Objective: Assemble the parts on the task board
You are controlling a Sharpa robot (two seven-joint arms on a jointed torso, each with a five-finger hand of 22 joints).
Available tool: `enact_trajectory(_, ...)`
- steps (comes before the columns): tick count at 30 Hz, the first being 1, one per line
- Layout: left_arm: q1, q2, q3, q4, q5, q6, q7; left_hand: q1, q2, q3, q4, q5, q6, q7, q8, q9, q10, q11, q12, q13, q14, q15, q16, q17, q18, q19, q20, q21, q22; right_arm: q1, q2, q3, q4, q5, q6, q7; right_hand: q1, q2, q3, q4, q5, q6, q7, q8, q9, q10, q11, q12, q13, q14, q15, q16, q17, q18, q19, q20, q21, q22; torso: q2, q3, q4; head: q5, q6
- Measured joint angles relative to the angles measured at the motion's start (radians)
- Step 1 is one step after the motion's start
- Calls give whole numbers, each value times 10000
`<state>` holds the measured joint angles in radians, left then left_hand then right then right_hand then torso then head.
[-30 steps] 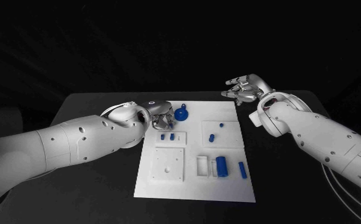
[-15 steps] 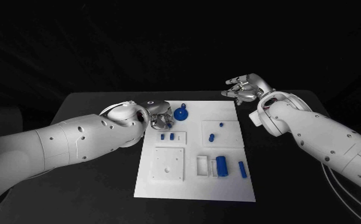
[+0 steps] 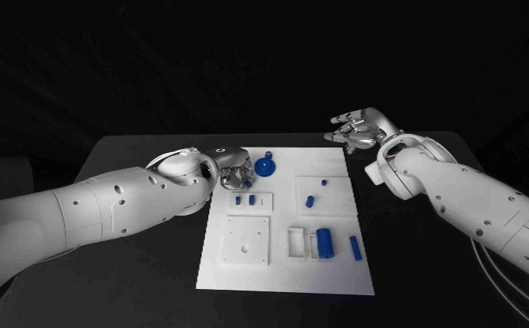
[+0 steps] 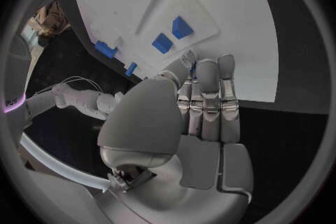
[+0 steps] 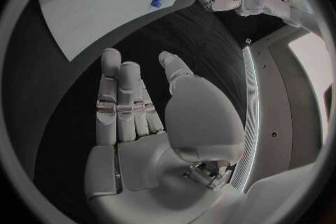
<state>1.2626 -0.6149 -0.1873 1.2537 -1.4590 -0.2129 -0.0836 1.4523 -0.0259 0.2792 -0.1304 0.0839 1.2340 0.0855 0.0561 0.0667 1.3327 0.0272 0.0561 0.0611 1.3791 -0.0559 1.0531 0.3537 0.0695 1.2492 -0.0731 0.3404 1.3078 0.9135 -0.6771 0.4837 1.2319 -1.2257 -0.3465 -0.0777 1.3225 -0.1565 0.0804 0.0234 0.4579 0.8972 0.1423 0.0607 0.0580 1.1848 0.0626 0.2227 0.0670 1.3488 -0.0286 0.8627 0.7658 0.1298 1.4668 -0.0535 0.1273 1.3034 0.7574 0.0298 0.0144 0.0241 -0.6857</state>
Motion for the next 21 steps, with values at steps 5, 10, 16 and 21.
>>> enact_trajectory(5, -4, 29, -3, -28, 0, 0, 0, 15, 14, 0, 0, 0, -1, 0, 50, -5, 8, -3, 5, 8, 0, 0, 0, 0, -1, 0, 0, 0, -1, 0, 4, 0, -2, 0, 2, 0, 0, 0, 0, 0, 0, 0, 0, 0, 0, 0, 0, 0, 0, 0, 0, 0, 1, -2, 0, 0, 0, 0, 2, 1, -6, 16, 12)
enact_trajectory(10, -10, 42, -8, -50, 22, 8, 2, 29, 28, 0, -1, 1, -522, 148, 118, -12, -183, 89, 37, 0, -14, 14, -44, -1, -1, -42, 36, 0, -1, 0, 4, 0, -11, 0, 6, 0, 0, 0, 0, 0, 0, 0, -1, 0, 0, 0, 0, 0, 0, 0, 0, 0, 0, -5, 0, 0, 0, -1, 2, 1, -7, 8, 15)
enact_trajectory(16, -63, 30, -51, -84, 100, 43, 4, 51, -46, 101, -62, 4, -1374, 125, 83, -41, -852, 294, 55, -8, -142, 133, -44, -1, 162, -181, 103, 0, -2, 0, -1, 0, -20, 0, 14, 0, 0, 0, 0, 0, 0, -1, -1, 0, 0, -24, 24, -52, -6, 0, 0, 37, -17, -8, 0, 0, -45, 10, 2, 1, -1, -2, 16)
enact_trajectory(21, -77, 8, -56, -85, 166, 41, 4, -33, -270, 338, 1, 4, -1445, 126, 83, -41, -1038, 389, 55, -9, -182, 174, -44, -16, 195, -219, 141, 66, -2, 0, -4, 0, -23, 0, 38, 0, 0, 0, 0, 0, 0, -1, -1, 0, 0, -127, 127, -205, -15, -54, 54, 39, -35, -66, -14, 14, -57, 10, 0, -6, 2, -3, 22)
